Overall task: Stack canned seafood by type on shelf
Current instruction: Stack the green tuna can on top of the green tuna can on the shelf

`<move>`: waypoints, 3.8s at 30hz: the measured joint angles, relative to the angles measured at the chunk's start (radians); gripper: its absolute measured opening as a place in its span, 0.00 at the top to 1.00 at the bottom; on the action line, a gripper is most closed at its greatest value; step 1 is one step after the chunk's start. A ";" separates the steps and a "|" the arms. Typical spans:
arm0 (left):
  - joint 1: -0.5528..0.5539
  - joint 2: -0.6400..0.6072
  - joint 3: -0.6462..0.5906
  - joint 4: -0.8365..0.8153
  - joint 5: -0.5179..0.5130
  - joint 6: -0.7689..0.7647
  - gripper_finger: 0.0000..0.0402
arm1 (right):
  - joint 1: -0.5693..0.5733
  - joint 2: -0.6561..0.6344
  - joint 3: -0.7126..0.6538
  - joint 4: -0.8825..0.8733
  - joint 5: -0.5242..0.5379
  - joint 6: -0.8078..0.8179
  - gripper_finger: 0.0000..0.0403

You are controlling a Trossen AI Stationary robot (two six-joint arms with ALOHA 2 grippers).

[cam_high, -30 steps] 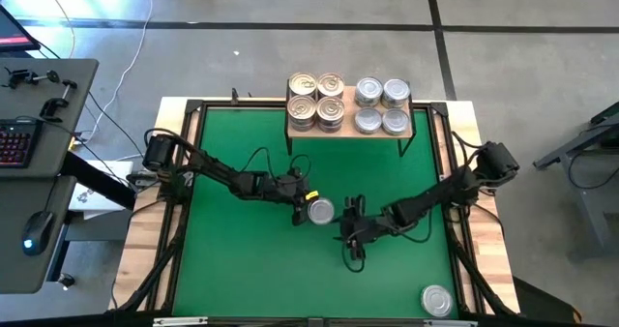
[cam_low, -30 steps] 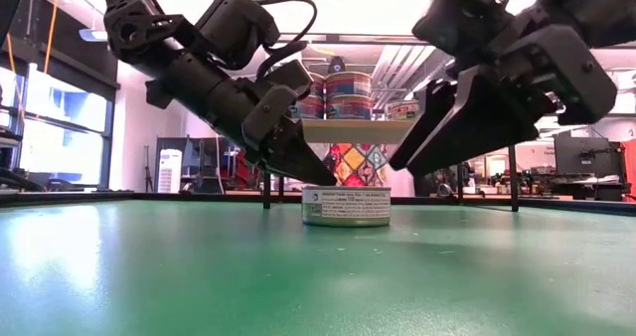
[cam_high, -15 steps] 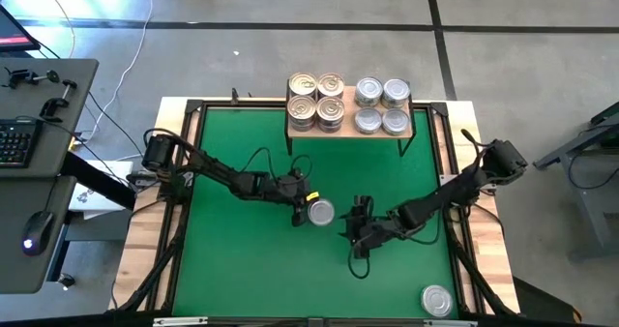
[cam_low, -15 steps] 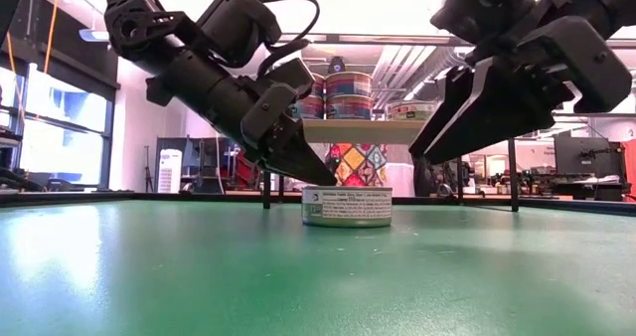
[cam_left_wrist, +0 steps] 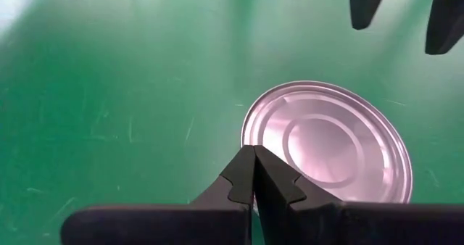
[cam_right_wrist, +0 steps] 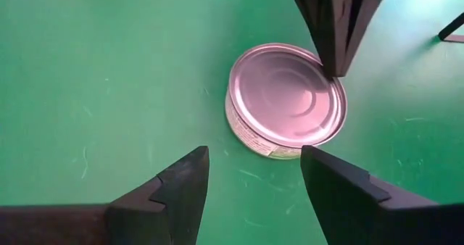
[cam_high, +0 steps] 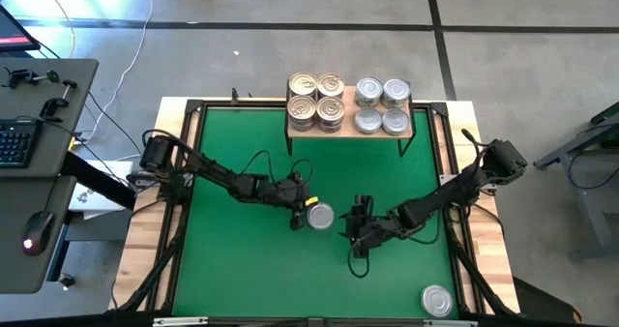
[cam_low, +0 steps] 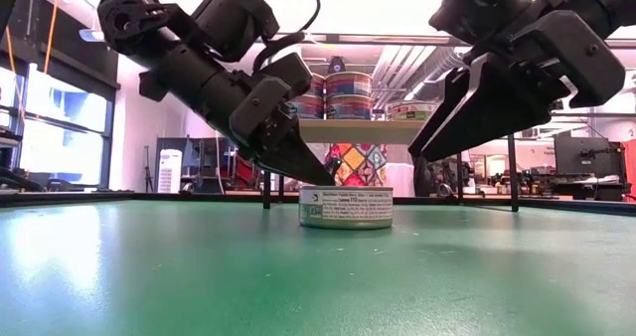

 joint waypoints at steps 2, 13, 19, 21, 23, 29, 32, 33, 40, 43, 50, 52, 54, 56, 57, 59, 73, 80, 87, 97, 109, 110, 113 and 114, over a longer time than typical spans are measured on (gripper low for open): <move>-0.006 0.000 0.000 -0.002 -0.001 0.000 1.00 | 0.000 0.003 0.000 0.001 0.001 0.007 0.47; -0.055 -0.092 -0.007 -0.036 -0.012 0.027 1.00 | 0.000 0.045 0.000 0.012 0.014 0.017 0.47; -0.057 -0.062 0.000 -0.051 0.056 0.011 1.00 | 0.000 0.045 0.000 0.017 0.023 0.009 0.47; -0.056 -0.040 0.001 -0.034 0.056 0.008 1.00 | 0.000 0.045 0.000 0.021 0.026 0.009 0.47; -0.056 -0.022 0.001 -0.031 0.056 0.000 1.00 | 0.000 0.045 0.000 0.023 0.026 0.010 0.47; -0.068 -0.013 0.002 -0.039 0.052 0.000 1.00 | 0.000 0.045 0.000 0.016 0.026 0.016 0.47; -0.079 -0.014 0.002 -0.055 0.053 0.000 1.00 | 0.000 0.051 0.000 0.006 0.026 0.017 0.47; -0.083 -0.014 0.003 -0.061 0.053 0.000 1.00 | 0.000 0.057 0.000 0.007 0.026 0.017 0.47; -0.112 -0.014 0.003 -0.068 0.054 0.000 1.00 | 0.000 0.147 0.000 0.109 0.026 0.017 0.47; -0.123 -0.015 0.002 -0.073 0.052 0.000 1.00 | 0.000 0.177 0.000 0.146 0.025 0.034 0.47; -0.130 -0.016 0.002 -0.085 0.040 0.000 1.00 | -0.036 0.230 -0.001 0.205 0.000 0.140 0.41; -0.130 -0.017 0.001 -0.091 0.038 0.000 1.00 | -0.046 0.255 -0.001 0.262 -0.024 0.115 0.37; -0.130 -0.018 0.001 -0.096 0.031 0.000 1.00 | -0.055 0.283 -0.002 0.345 -0.051 0.074 0.32; -0.130 -0.018 0.001 -0.096 0.024 -0.001 1.00 | -0.062 0.305 -0.002 0.414 -0.060 0.042 0.29; -0.130 -0.018 0.001 -0.097 0.022 -0.001 1.00 | -0.064 0.310 -0.003 0.436 -0.061 0.028 0.29; -0.130 -0.018 0.000 -0.097 0.022 -0.008 1.00 | -0.066 0.313 -0.005 0.463 -0.059 0.007 0.29; -0.130 -0.014 -0.003 -0.030 0.011 0.001 1.00 | -0.073 0.258 -0.005 0.461 -0.051 0.048 0.31; -0.129 -0.019 -0.004 -0.016 -0.016 0.019 1.00 | -0.084 0.254 -0.004 0.464 -0.040 0.079 0.31; -0.125 -0.057 -0.004 -0.029 -0.026 0.036 1.00 | -0.106 0.245 -0.002 0.477 -0.053 0.108 0.31; -0.128 -0.179 -0.005 -0.154 -0.091 0.045 1.00 | -0.136 0.240 0.006 0.541 -0.025 0.131 0.31; -0.121 -0.243 -0.002 -0.405 -0.163 -0.026 1.00 | -0.166 0.236 0.003 0.543 -0.090 0.125 0.31; -0.119 -0.227 -0.002 -0.405 -0.163 -0.027 1.00 | -0.165 0.233 0.003 0.539 -0.094 0.123 0.31; -0.109 -0.183 0.002 -0.388 -0.167 -0.049 1.00 | -0.164 0.227 0.003 0.536 -0.099 0.113 0.31; -0.106 -0.170 0.003 -0.380 -0.170 -0.056 1.00 | -0.164 0.227 0.003 0.536 -0.100 0.111 0.31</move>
